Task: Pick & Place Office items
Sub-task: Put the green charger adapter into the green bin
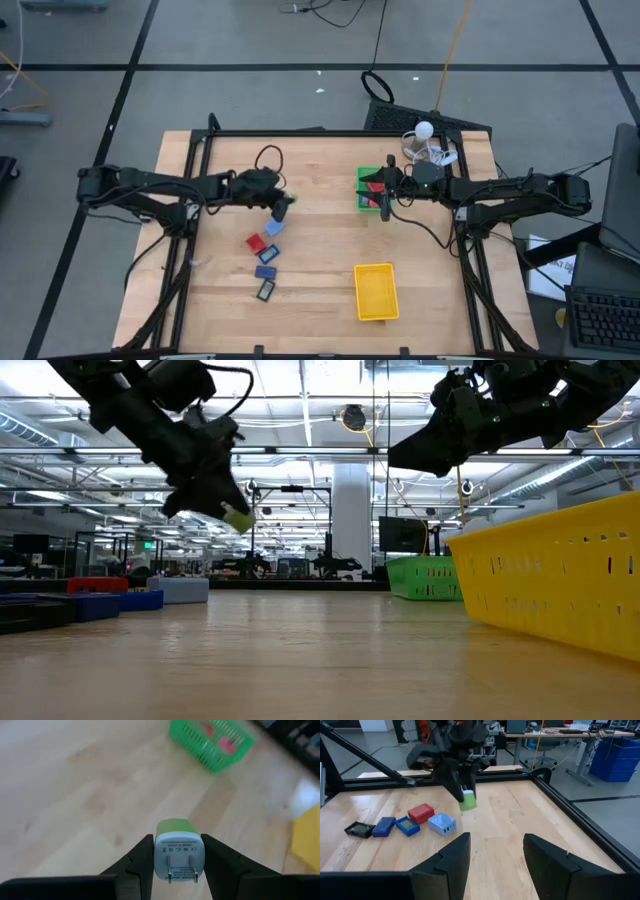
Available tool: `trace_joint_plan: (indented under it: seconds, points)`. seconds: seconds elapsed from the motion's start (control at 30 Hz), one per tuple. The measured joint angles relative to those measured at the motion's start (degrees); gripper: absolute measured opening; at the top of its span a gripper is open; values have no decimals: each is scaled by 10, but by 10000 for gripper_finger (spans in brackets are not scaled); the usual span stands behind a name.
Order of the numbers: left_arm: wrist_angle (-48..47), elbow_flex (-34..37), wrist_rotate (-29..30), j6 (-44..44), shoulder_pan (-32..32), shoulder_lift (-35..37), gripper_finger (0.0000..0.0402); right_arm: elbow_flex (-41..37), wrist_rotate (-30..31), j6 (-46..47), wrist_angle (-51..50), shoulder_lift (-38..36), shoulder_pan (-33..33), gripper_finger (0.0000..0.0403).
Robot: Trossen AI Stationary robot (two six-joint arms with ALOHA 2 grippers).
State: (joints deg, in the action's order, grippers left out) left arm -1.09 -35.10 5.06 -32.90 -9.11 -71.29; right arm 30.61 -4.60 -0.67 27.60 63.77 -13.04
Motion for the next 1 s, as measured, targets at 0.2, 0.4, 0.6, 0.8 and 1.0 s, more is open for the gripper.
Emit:
trace_joint_plan:
  seconds: [0.2,0.4,0.6,0.8,1.0]
  points:
    - [113,0,-22,74,-15,-29,133,0,0,0,0,0,0,171]
    - [212,0,-62,114,-33,-61,133,0,0,0,1,0,0,171]
    - [289,0,-93,86,-45,-122,133,0,0,34,14,0,0,171]
    - [387,0,-129,42,-38,-194,133,-2,1,61,60,34,6,171]
    - [347,-48,-136,-3,-42,-225,133,-5,1,-26,138,114,34,171]
